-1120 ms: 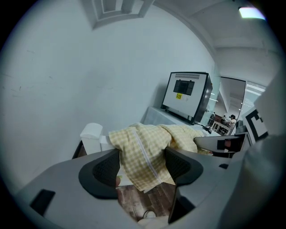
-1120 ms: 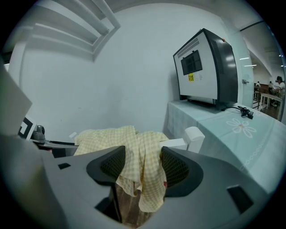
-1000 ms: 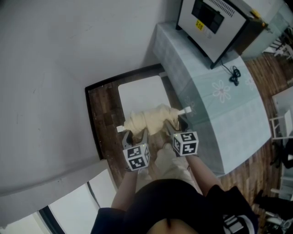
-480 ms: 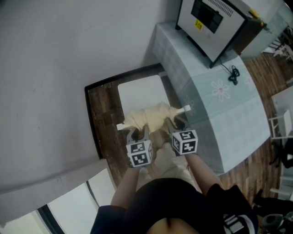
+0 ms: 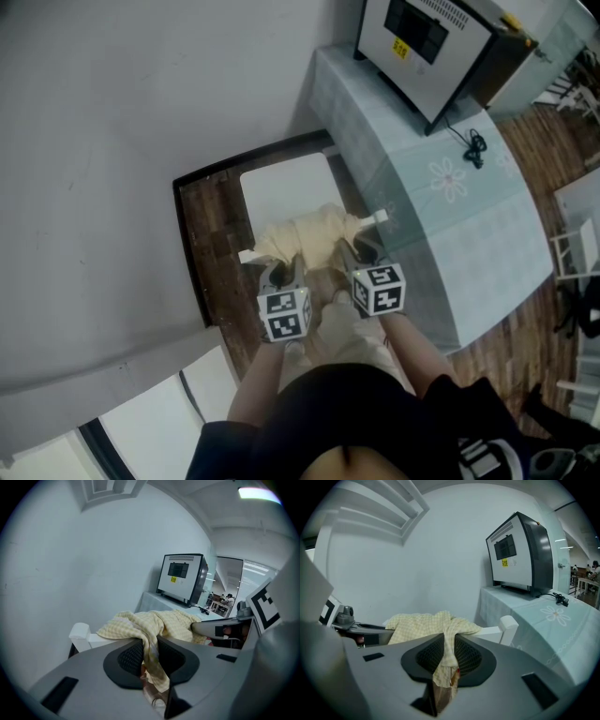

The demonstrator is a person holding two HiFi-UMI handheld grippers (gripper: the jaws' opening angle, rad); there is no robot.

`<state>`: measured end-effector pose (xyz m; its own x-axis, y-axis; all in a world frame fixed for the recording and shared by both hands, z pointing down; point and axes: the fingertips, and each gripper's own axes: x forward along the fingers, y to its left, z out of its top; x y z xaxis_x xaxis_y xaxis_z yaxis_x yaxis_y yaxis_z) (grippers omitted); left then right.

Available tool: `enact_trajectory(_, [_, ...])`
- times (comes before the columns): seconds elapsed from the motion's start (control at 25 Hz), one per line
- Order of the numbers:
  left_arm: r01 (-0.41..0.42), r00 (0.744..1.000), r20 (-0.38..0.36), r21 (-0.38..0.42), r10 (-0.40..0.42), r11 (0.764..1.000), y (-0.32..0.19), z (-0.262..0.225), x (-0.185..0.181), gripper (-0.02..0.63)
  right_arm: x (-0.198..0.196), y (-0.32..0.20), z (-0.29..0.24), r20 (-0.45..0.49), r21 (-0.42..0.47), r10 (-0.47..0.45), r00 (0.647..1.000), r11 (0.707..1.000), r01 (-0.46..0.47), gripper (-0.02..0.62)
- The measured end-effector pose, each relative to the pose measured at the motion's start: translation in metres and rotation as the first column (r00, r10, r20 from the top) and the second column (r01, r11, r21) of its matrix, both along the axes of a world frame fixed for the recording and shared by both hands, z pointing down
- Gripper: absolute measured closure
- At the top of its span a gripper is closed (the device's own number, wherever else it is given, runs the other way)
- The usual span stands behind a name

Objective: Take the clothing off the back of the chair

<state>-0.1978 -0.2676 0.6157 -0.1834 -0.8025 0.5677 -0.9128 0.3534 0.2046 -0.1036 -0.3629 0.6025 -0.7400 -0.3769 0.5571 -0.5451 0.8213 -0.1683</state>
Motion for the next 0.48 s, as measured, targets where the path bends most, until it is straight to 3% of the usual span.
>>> enact_trajectory(0.48, [-0.034, 0.999, 0.006, 0.03, 0.034, 0.999, 0.021, -0.019, 0.007, 0.541, 0.009, 0.027, -0.021, 0.033, 0.017, 0.042, 0.999, 0.999, -0.042, 0.52])
